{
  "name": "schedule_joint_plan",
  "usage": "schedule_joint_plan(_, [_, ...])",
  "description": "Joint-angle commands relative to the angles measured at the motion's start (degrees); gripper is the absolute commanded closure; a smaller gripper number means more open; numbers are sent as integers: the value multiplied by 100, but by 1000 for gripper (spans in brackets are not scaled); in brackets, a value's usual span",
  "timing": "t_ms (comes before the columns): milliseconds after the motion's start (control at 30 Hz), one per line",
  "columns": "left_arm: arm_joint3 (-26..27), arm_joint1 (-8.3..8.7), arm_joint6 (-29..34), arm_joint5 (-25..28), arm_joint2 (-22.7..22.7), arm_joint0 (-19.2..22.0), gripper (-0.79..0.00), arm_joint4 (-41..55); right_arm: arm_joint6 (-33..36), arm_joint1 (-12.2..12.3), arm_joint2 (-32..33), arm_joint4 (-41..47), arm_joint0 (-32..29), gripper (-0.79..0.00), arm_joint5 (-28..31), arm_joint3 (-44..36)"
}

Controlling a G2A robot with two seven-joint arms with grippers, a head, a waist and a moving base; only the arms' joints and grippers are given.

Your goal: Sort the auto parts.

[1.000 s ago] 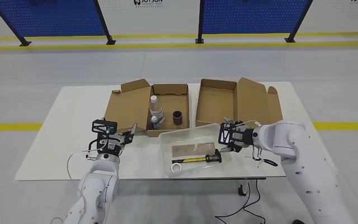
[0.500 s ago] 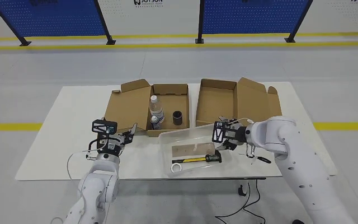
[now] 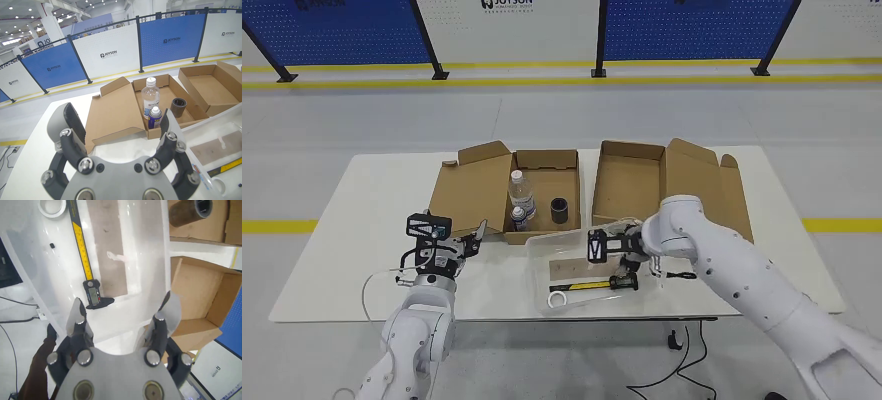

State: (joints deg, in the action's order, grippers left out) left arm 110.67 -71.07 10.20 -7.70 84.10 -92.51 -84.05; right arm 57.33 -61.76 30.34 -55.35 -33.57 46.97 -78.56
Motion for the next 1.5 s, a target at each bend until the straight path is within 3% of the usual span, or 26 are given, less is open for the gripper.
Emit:
schedule_joint_plan(0, [0,0,0,0,0,0,-785,0,45,16,-423,246,220,-348,-45,90])
schedule_joint_plan(67, [0,0,0,0,0,0,-785,0,65,35,-757,514,406,-388,-65,165])
schedule_joint_plan(300, [0,0,0,0,0,0,-785,0,183,108,-1563,1244,887,-323,-184,318])
schedule_joint_plan(500, [0,0,0,0,0,0,-785,0,240,146,-2043,1626,1154,-413,-241,346])
schedule_joint_plan(767, [0,0,0,0,0,0,-785,0,271,75,-2060,1039,1032,-360,-272,283])
schedule_joint_plan(1133, [0,0,0,0,0,0,-785,0,72,-263,-2060,664,816,-397,-74,730])
schedule_joint_plan(1167, [0,0,0,0,0,0,-785,0,53,-293,-2060,667,815,-425,-54,788])
schedule_joint_plan(1467, [0,0,0,0,0,0,-785,0,132,-478,-2060,862,819,-431,-133,1300])
